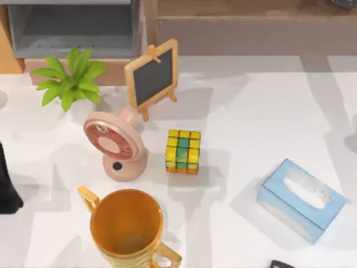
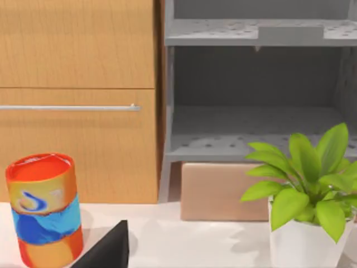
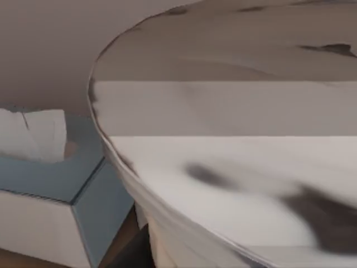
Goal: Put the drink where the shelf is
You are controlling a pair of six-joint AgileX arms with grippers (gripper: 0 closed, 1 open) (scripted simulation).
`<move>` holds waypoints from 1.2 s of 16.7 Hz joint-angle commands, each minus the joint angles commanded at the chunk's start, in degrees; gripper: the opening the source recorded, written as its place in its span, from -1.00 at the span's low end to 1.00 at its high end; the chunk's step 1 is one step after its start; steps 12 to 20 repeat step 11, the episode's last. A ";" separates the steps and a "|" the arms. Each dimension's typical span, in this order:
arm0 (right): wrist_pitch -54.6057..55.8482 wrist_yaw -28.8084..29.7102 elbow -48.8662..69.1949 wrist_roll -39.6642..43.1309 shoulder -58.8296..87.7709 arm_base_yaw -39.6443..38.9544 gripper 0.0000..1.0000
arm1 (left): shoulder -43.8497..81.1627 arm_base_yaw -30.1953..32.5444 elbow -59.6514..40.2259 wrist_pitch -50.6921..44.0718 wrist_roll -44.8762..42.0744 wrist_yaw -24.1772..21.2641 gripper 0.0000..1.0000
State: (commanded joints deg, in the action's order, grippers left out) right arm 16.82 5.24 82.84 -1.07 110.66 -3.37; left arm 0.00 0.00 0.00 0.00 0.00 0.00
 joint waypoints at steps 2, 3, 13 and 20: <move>0.00 0.00 0.00 0.00 0.00 0.00 0.51 | 0.00 0.00 0.00 0.00 0.00 0.00 1.00; 0.00 0.00 0.00 0.00 0.00 0.00 0.66 | 0.00 0.00 0.00 0.00 0.00 0.00 1.00; 0.00 0.00 0.00 0.00 0.00 0.00 1.00 | 0.00 0.00 0.00 0.00 0.00 0.00 1.00; 0.00 0.00 0.00 0.00 0.00 0.00 1.00 | 0.00 0.00 0.00 0.00 0.00 0.00 1.00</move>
